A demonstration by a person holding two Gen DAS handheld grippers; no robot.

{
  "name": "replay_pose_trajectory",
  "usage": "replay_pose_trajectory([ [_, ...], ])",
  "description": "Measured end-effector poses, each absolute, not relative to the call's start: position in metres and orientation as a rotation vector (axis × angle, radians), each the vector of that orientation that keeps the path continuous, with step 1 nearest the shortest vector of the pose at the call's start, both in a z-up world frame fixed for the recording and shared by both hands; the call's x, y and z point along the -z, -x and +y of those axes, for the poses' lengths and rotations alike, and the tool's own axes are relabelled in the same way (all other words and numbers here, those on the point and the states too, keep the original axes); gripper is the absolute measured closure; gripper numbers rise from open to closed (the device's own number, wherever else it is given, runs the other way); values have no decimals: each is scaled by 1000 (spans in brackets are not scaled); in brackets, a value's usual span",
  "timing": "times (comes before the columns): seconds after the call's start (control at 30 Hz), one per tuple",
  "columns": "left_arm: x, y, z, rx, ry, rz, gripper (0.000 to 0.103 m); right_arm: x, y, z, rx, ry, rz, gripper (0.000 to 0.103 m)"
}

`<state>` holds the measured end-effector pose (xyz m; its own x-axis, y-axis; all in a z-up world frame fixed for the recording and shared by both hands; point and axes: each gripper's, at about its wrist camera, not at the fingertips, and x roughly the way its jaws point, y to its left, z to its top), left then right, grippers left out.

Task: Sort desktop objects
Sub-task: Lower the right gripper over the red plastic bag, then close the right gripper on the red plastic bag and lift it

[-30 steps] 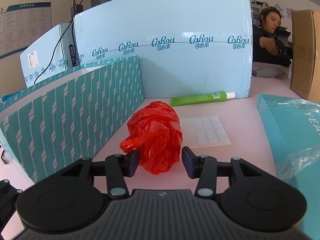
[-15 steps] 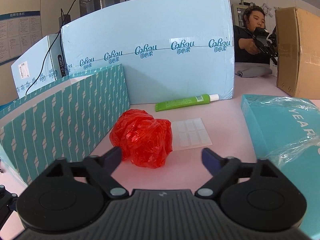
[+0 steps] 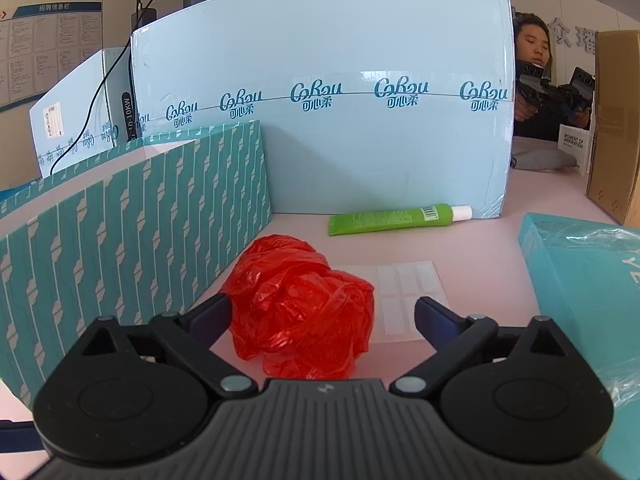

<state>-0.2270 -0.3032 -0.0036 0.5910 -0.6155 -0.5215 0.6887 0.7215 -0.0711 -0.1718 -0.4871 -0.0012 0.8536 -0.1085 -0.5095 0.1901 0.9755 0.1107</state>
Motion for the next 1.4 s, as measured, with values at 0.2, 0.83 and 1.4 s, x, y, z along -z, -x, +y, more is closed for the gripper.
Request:
replay_pose_trajectory([
  [0.2, 4, 222, -292, 800, -59, 560, 2, 4, 181, -494, 157, -227, 562, 44],
  [0.83, -1, 232, -301, 747, -137, 518, 2, -6, 310, -477, 184, -111, 590, 34],
  [1.4, 0, 281, -277, 744, -478, 321, 1, -21, 256, -487, 143, -171, 440, 0],
])
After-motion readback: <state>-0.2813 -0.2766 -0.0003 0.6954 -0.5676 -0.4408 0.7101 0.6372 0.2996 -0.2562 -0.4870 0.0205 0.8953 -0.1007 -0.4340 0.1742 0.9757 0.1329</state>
